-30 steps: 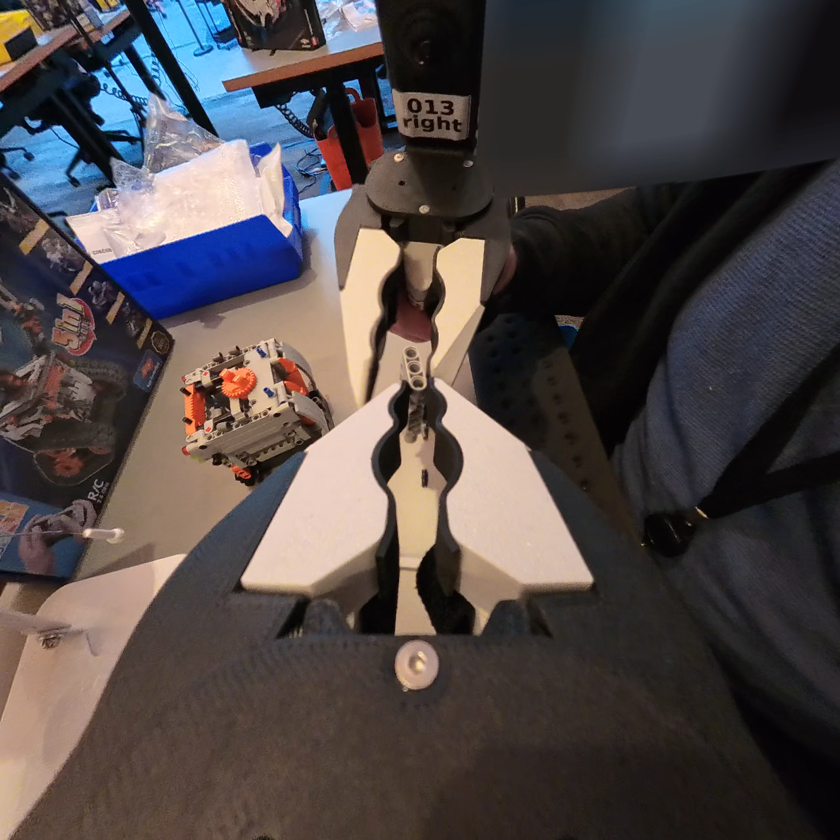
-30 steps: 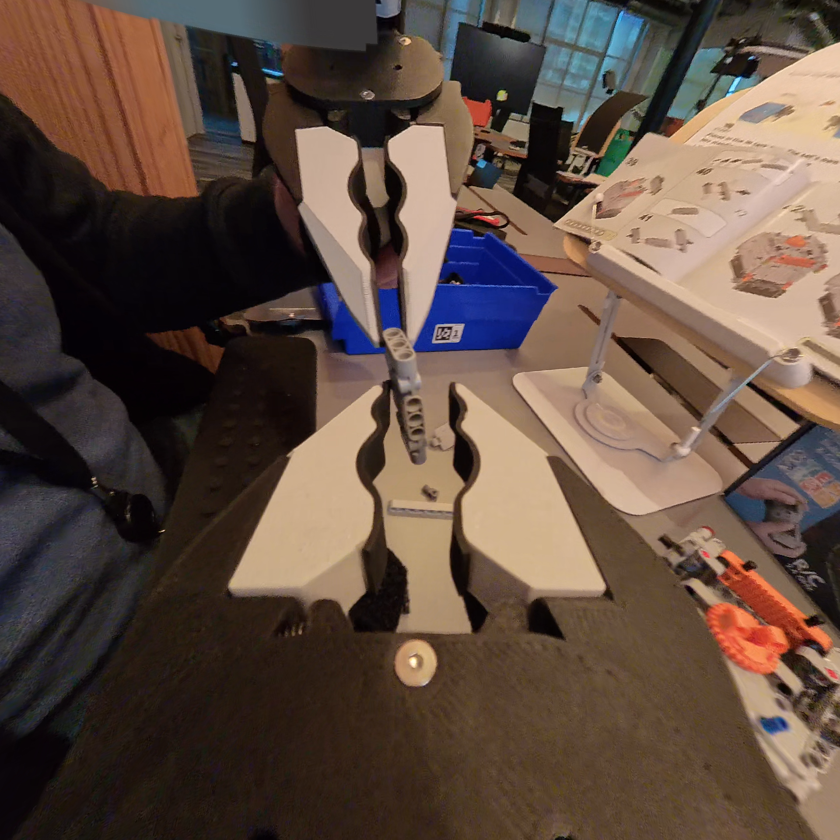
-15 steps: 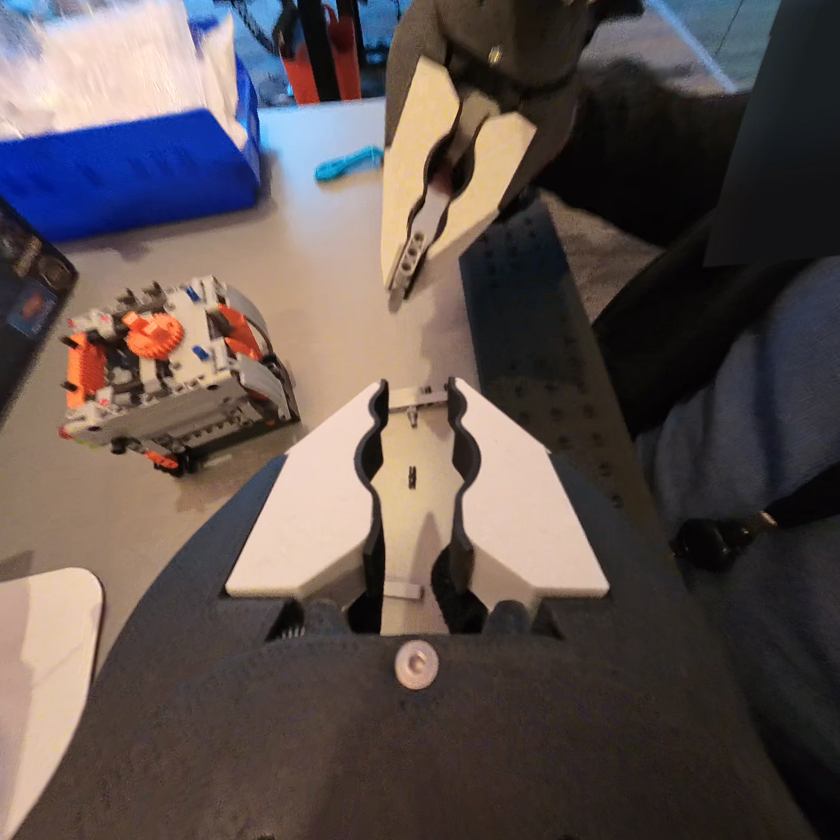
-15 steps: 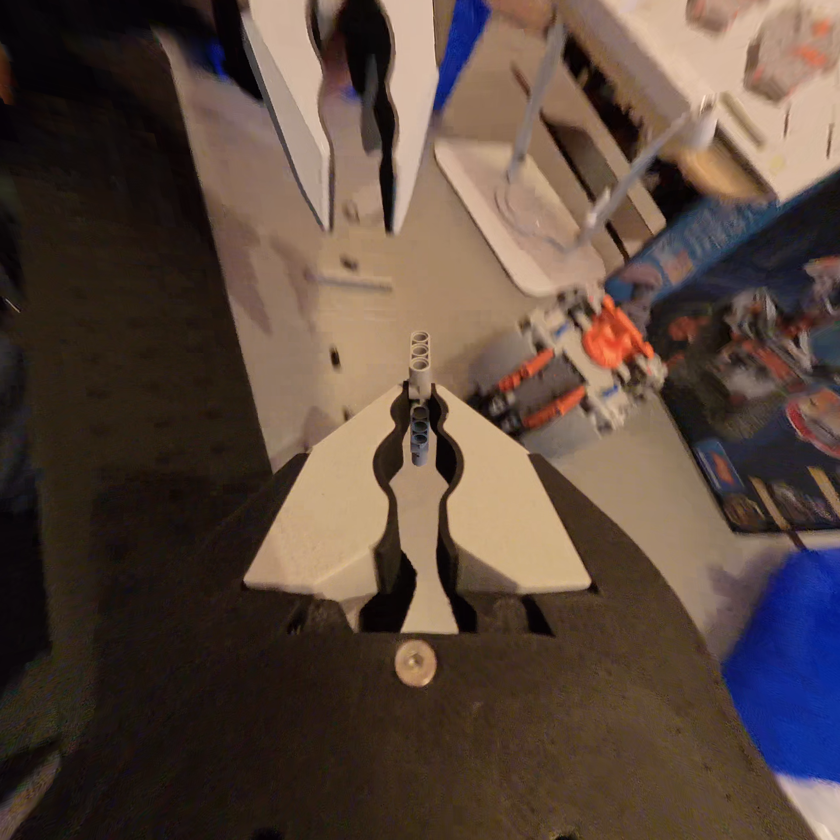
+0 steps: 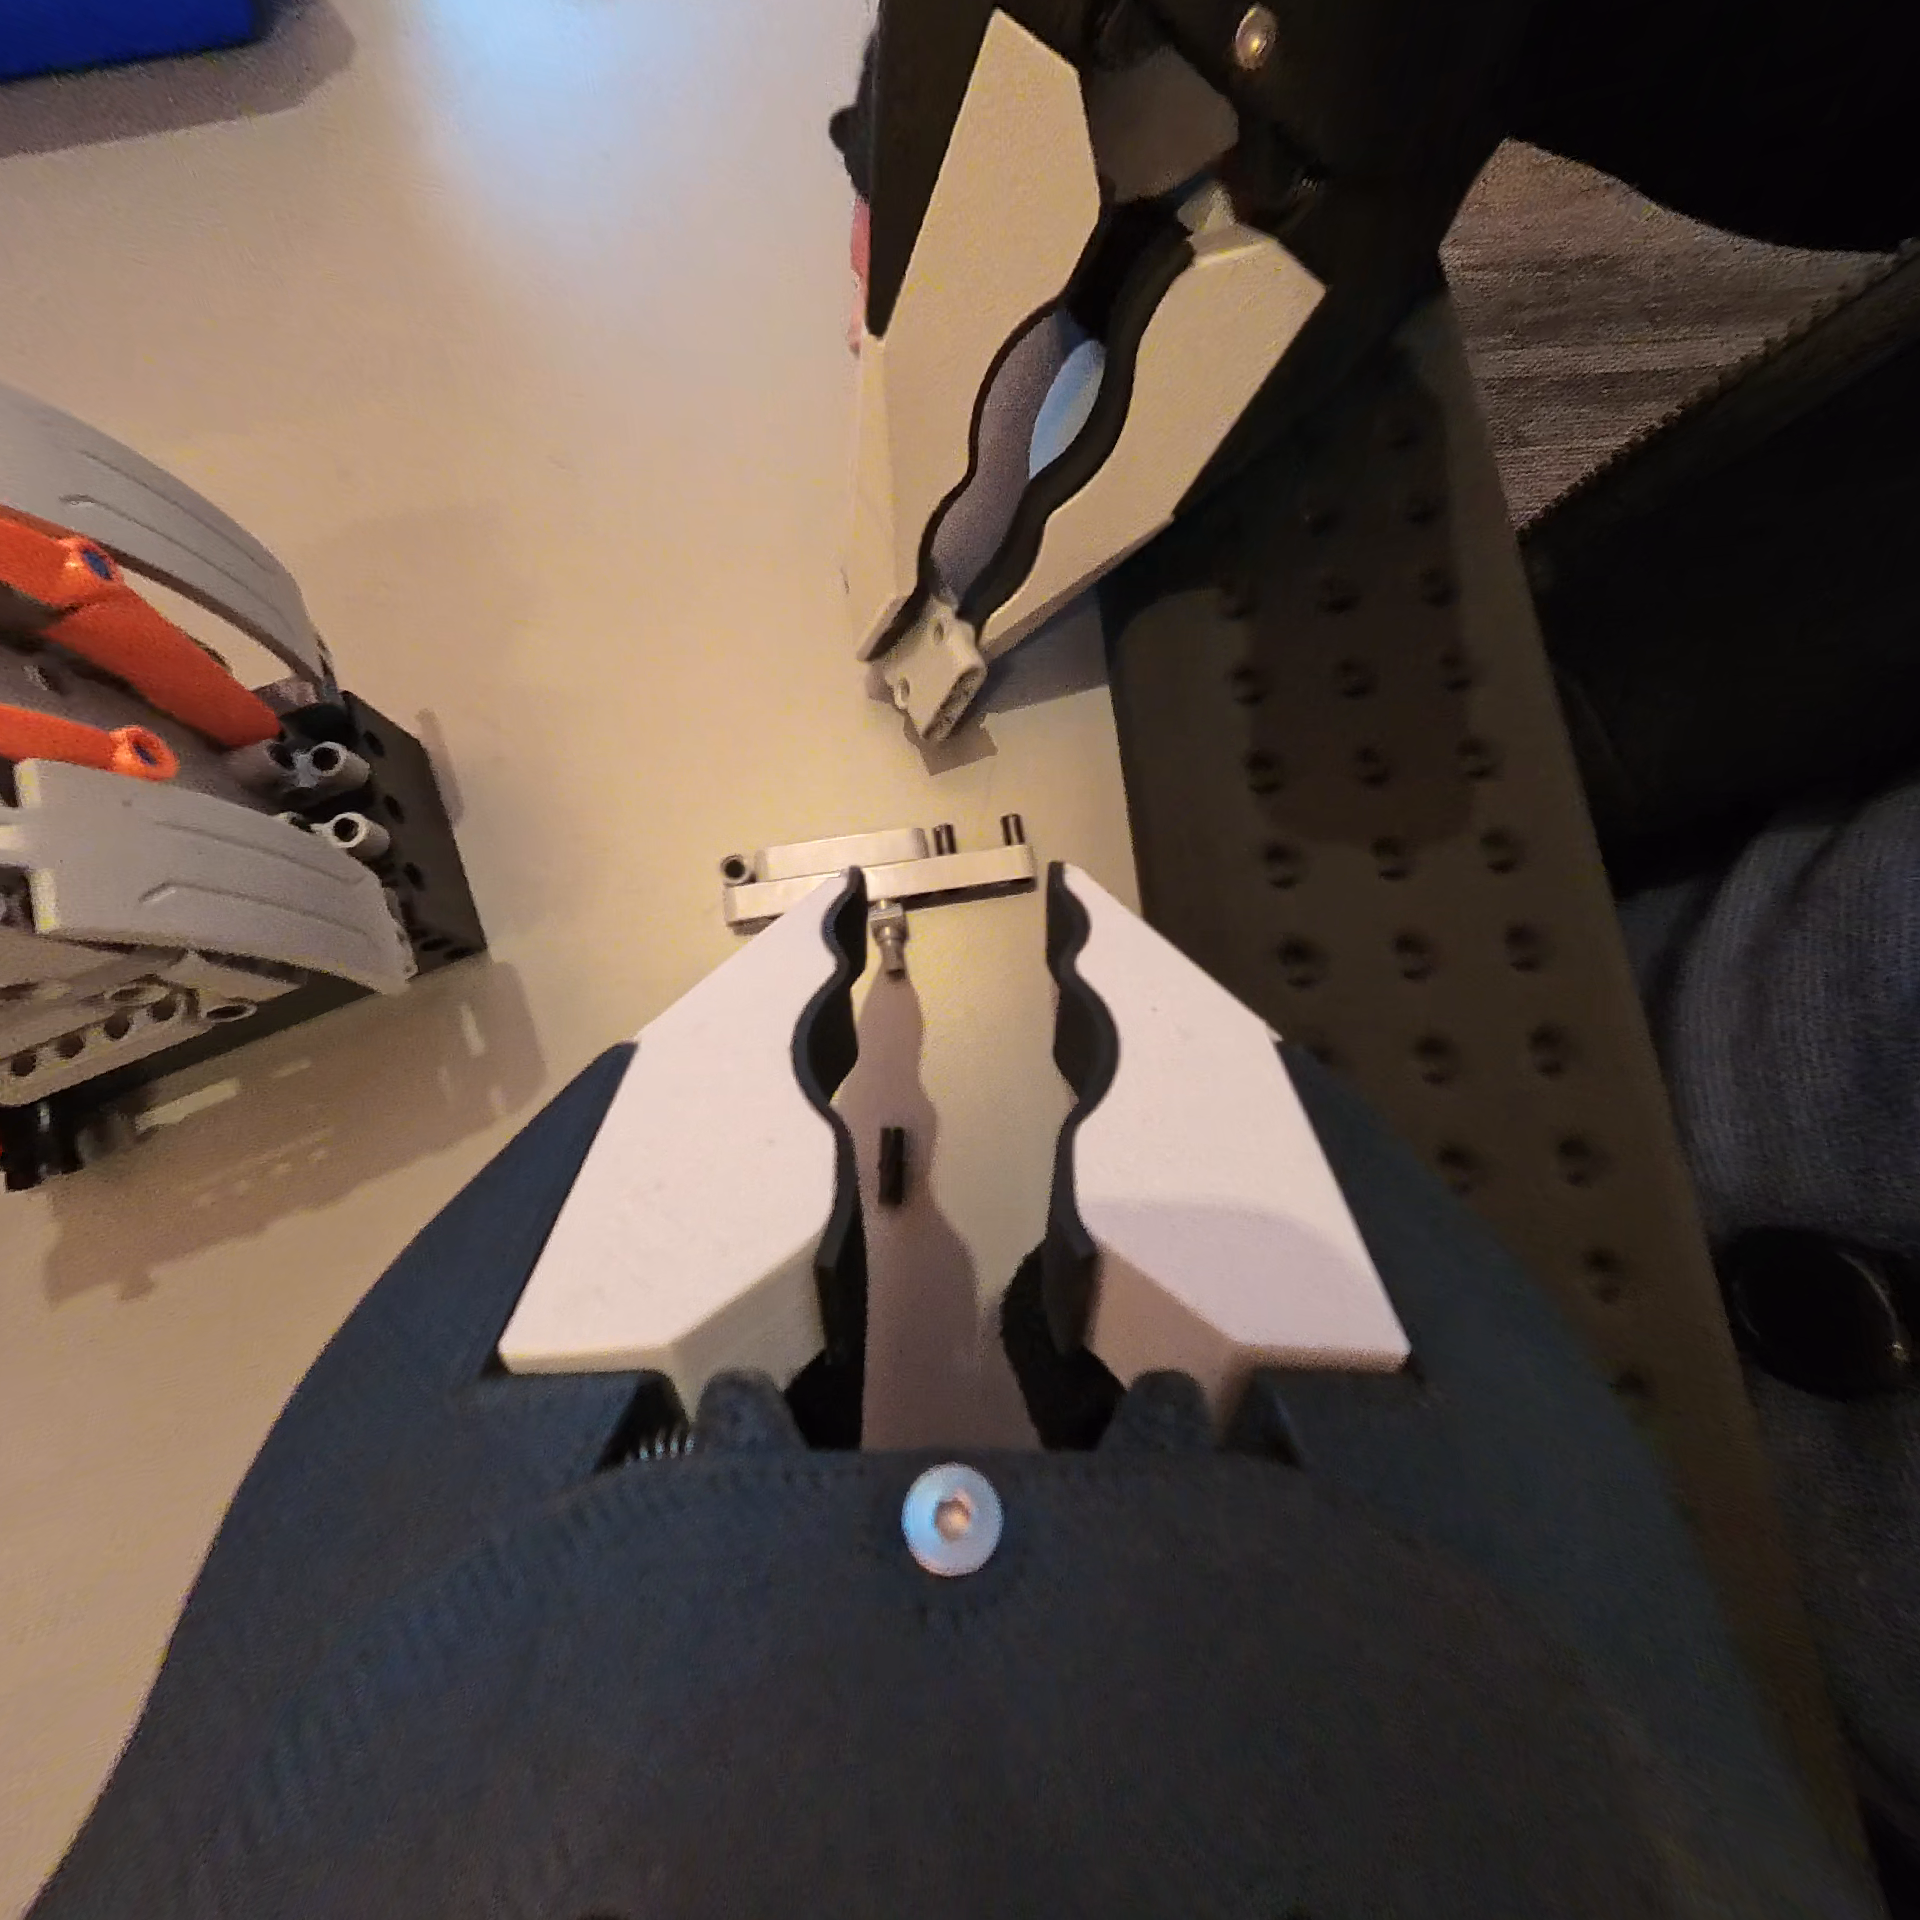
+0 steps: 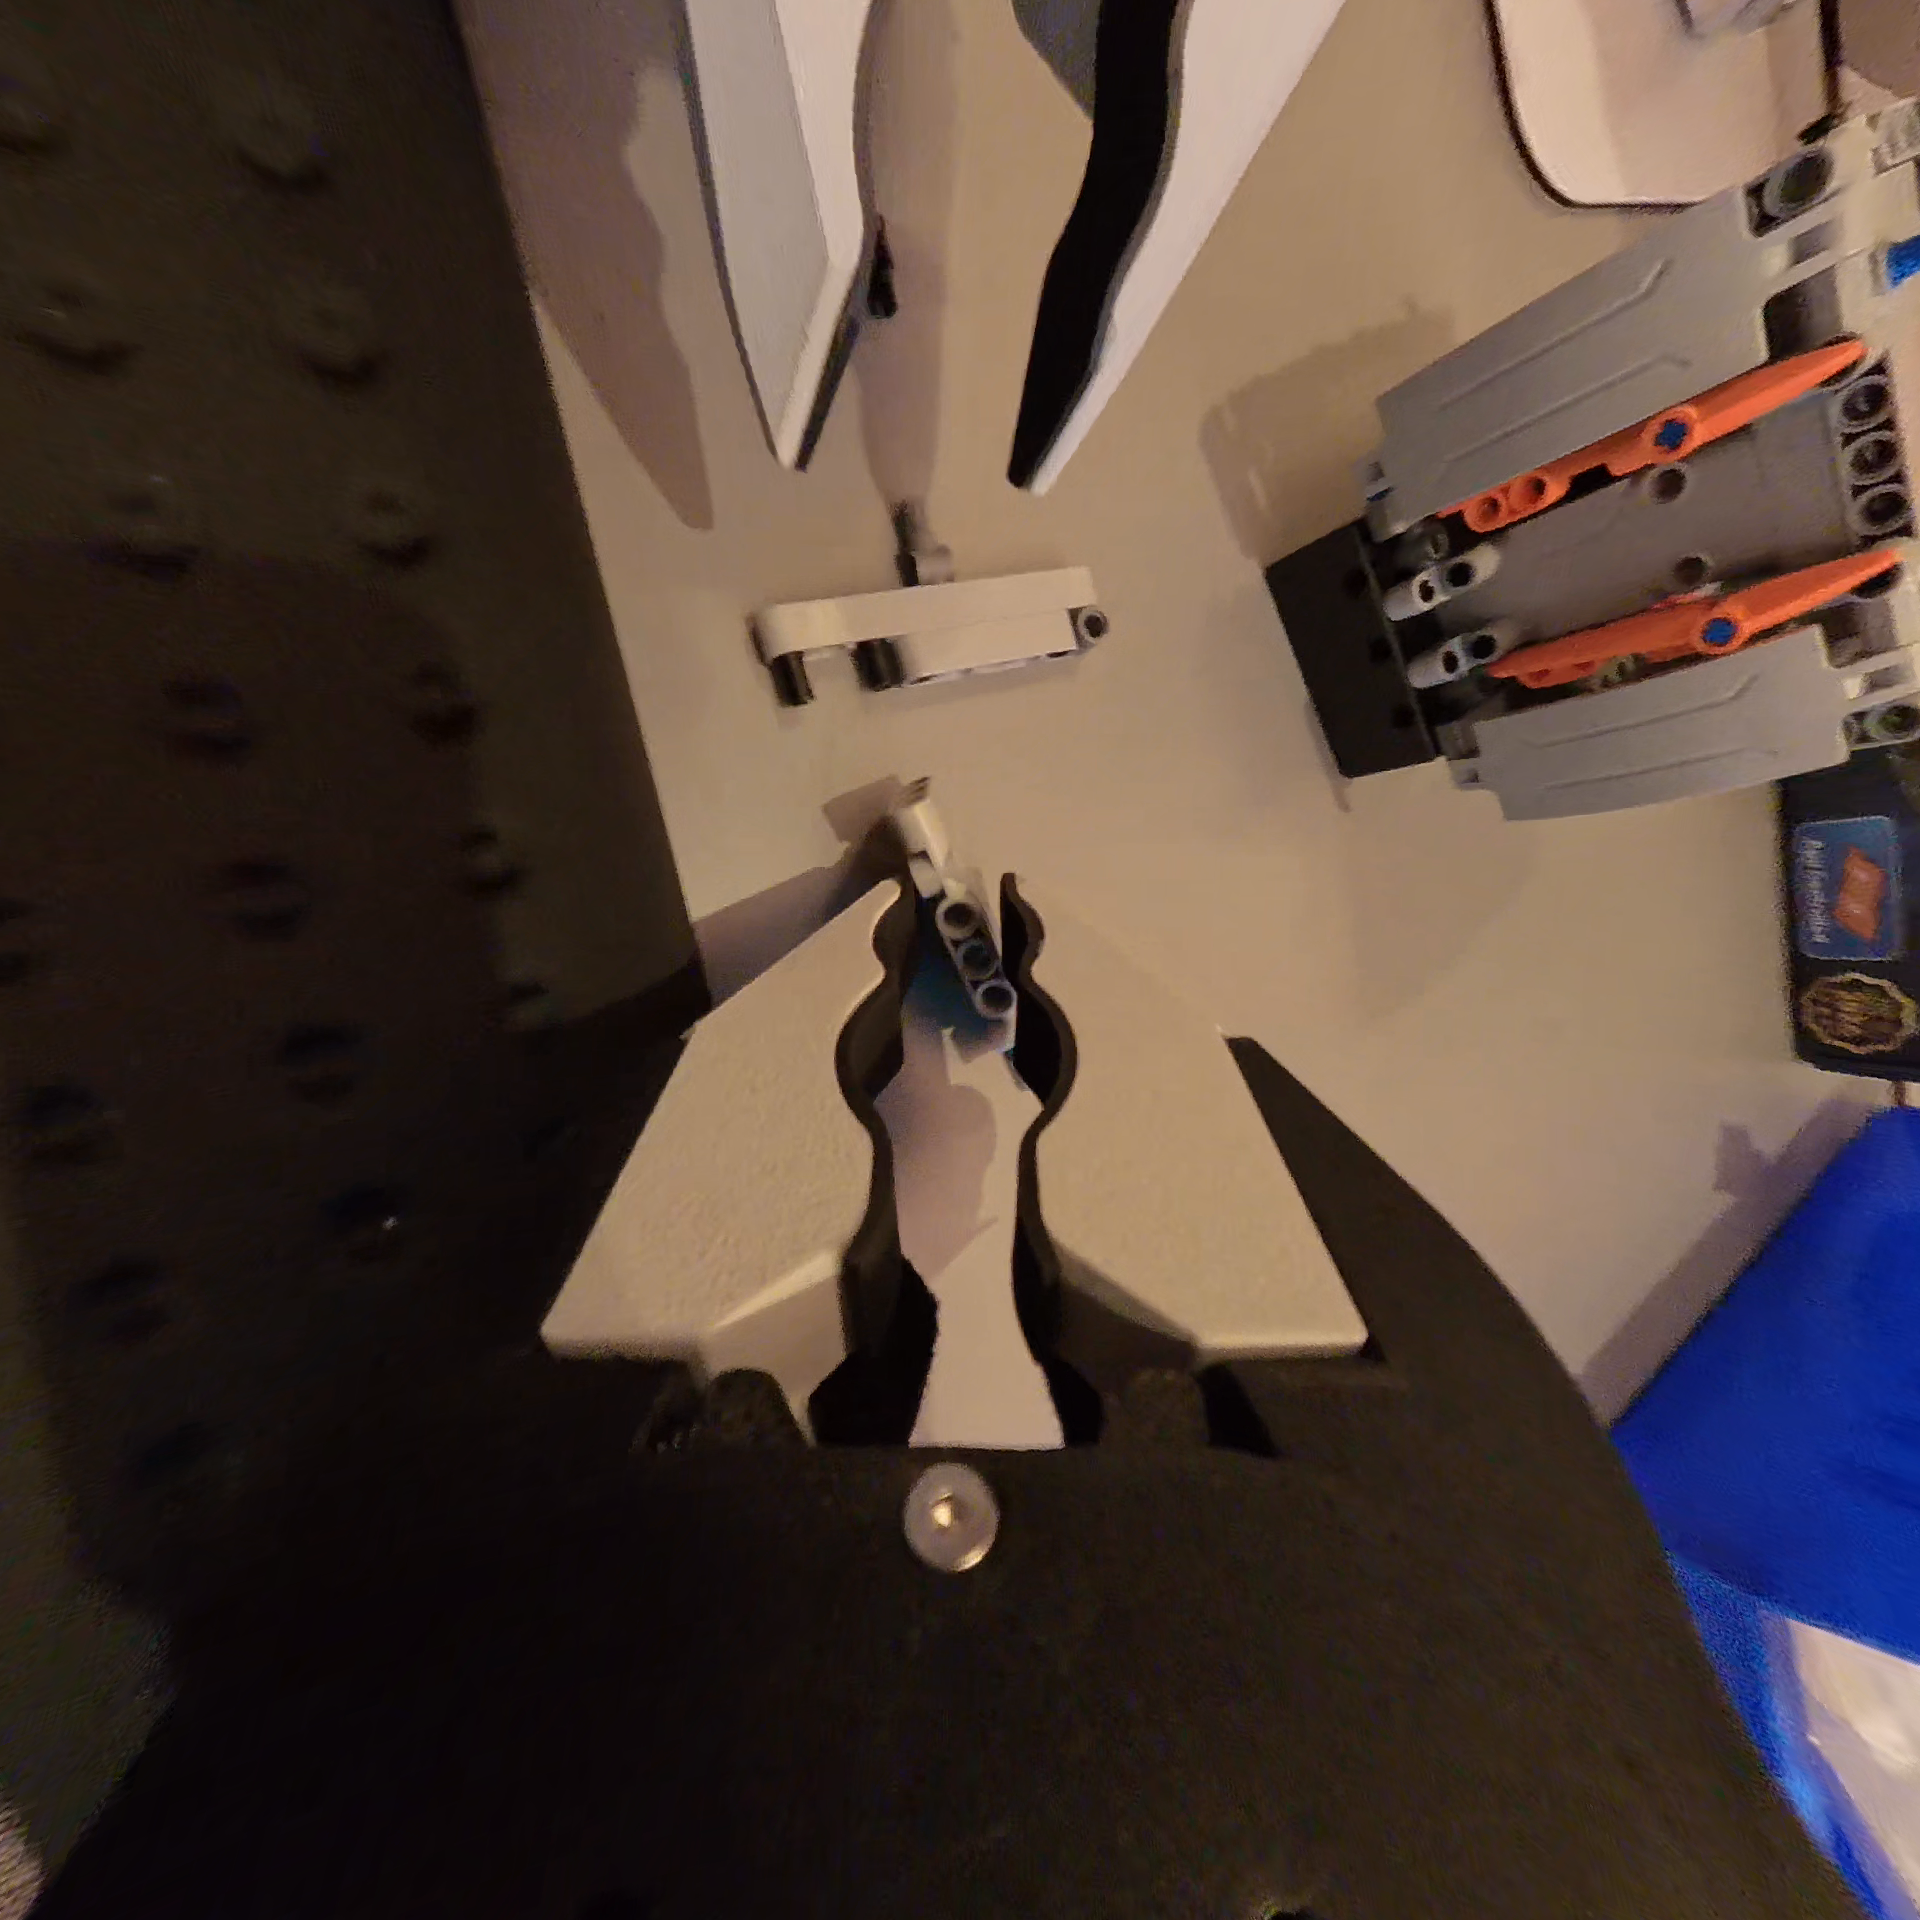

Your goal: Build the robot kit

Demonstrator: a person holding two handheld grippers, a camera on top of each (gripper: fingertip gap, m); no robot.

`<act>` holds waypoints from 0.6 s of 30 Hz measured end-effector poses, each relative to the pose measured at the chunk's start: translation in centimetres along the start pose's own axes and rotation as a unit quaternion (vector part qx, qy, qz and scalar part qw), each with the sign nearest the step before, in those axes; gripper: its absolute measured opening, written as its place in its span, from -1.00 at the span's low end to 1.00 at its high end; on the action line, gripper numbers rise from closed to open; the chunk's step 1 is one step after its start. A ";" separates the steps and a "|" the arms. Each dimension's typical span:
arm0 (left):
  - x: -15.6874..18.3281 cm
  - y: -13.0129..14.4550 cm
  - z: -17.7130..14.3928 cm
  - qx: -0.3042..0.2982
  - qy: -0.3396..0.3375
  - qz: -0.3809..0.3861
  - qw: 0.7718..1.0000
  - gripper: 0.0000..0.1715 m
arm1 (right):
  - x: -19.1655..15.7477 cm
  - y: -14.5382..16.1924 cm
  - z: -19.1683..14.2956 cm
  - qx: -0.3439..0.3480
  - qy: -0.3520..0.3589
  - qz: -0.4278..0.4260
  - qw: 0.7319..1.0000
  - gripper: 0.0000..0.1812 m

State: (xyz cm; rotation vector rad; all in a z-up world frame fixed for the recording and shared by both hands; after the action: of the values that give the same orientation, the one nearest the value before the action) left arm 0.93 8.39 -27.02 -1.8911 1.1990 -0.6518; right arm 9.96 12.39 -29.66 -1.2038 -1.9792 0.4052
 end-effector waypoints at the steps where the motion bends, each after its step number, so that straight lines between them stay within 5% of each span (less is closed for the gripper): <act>1: 0.0 0.0 0.2 0.000 0.003 -0.003 1.000 -0.62 | -0.2 -0.1 -0.2 0.004 -0.011 0.007 1.000 -0.83; 5: 0.0 0.3 0.8 -0.011 0.001 -0.001 1.000 -0.59 | -0.7 -0.2 -1.1 0.019 -0.061 0.056 0.996 -0.64; 10: 0.2 0.9 1.3 -0.025 -0.003 0.005 1.000 -0.58 | 0.1 -0.7 -2.0 0.077 -0.104 0.092 0.987 -0.63; 18: 0.4 1.5 2.2 -0.040 -0.010 0.002 0.999 -0.54 | 0.0 -0.3 -0.1 0.079 -0.187 0.070 0.977 -0.76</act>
State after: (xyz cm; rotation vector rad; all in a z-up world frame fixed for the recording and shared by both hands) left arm 1.96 8.37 -29.50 -1.9566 1.2318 -0.5904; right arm 9.90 12.20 -29.41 -1.2359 -2.1293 0.9012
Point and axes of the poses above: each gripper's, where its closed fingertips meet, z out along the fingers, y out of its underside, x = y × z across the jaws, the point moved 4 cm from there along -z, back along the fingers, and after that the axes turned 11 degrees about x, right-handed, at the moved point
